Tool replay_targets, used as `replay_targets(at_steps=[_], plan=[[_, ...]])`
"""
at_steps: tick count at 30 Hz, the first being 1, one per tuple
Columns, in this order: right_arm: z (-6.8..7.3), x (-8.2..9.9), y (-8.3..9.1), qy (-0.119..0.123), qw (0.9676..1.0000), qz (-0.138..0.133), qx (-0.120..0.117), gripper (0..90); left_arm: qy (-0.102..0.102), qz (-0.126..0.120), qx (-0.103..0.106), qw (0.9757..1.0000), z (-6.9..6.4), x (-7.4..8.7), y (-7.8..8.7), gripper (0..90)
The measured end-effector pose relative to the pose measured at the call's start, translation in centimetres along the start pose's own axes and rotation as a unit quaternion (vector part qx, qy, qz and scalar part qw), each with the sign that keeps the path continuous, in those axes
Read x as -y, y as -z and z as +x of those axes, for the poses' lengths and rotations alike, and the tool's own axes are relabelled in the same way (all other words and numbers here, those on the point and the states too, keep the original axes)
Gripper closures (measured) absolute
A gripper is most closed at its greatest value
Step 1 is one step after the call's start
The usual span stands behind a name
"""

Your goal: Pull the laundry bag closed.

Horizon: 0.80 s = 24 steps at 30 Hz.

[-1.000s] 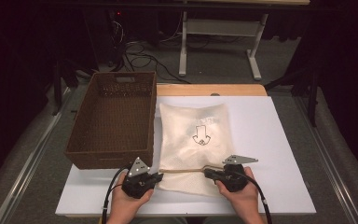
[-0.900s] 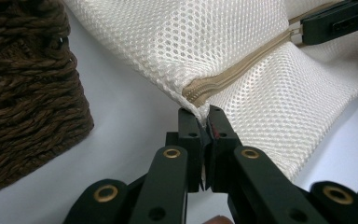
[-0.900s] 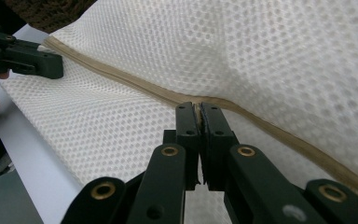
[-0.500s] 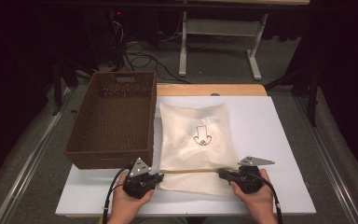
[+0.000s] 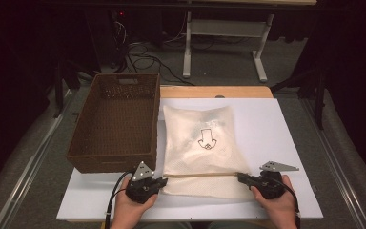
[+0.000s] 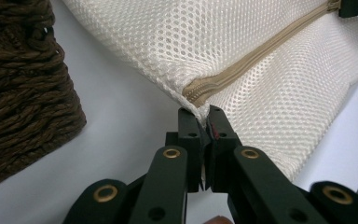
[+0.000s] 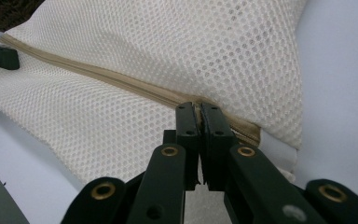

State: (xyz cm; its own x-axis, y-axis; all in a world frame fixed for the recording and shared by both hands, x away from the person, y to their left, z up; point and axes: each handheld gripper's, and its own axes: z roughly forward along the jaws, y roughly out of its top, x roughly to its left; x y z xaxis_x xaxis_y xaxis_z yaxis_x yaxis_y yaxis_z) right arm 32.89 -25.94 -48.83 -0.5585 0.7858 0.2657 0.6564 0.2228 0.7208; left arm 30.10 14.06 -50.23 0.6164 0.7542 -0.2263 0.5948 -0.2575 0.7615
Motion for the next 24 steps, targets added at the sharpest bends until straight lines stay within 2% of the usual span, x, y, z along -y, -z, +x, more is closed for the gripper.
replay_targets(at_steps=[2, 3, 6, 7, 9, 11, 18, 21, 24], plan=[[-0.4, 0.0, 0.3, -0.004, 1.0, -0.003, 0.001, 88.1, 0.001, 0.0, -0.001, 1.0, 0.0, 0.0, 0.0, 86.7], [-0.8, 0.1, 0.5, -0.001, 0.9999, -0.001, 0.011, 88.1, 0.004, -0.001, -0.001, 1.0, -0.1, 0.0, 0.0, 86.7], [-1.3, 0.2, 0.9, -0.007, 0.9999, -0.004, 0.011, 88.1, 0.005, 0.001, -0.006, 1.0, 0.0, 0.0, 0.1, 86.7], [-1.8, 0.3, 1.3, -0.011, 0.9997, -0.006, 0.021, 88.1, 0.013, -0.003, 0.001, 0.9999, 0.2, 0.0, 0.2, 86.7], [-2.1, 0.3, 1.5, -0.021, 0.9996, -0.009, 0.017, 88.1, 0.013, -0.003, 0.002, 0.9999, 0.2, 0.0, 0.2, 86.7], [-2.6, 0.4, 1.7, -0.024, 0.9994, -0.009, 0.023, 88.1, 0.009, -0.001, 0.0, 1.0, 0.1, 0.0, 0.1, 86.8], [-3.2, 0.6, 1.7, -0.031, 0.9993, -0.006, 0.021, 88.2, 0.016, -0.001, 0.007, 0.9998, 0.3, 0.0, 0.0, 86.9], [-3.1, 0.6, 1.6, -0.018, 0.9994, -0.004, 0.029, 88.2, 0.013, 0.0, 0.01, 0.9999, 0.3, 0.0, 0.0, 86.9], [-3.1, 0.6, 1.7, -0.017, 0.9993, -0.004, 0.032, 88.1, 0.015, -0.001, 0.011, 0.9998, 0.1, 0.0, -0.1, 86.9]])
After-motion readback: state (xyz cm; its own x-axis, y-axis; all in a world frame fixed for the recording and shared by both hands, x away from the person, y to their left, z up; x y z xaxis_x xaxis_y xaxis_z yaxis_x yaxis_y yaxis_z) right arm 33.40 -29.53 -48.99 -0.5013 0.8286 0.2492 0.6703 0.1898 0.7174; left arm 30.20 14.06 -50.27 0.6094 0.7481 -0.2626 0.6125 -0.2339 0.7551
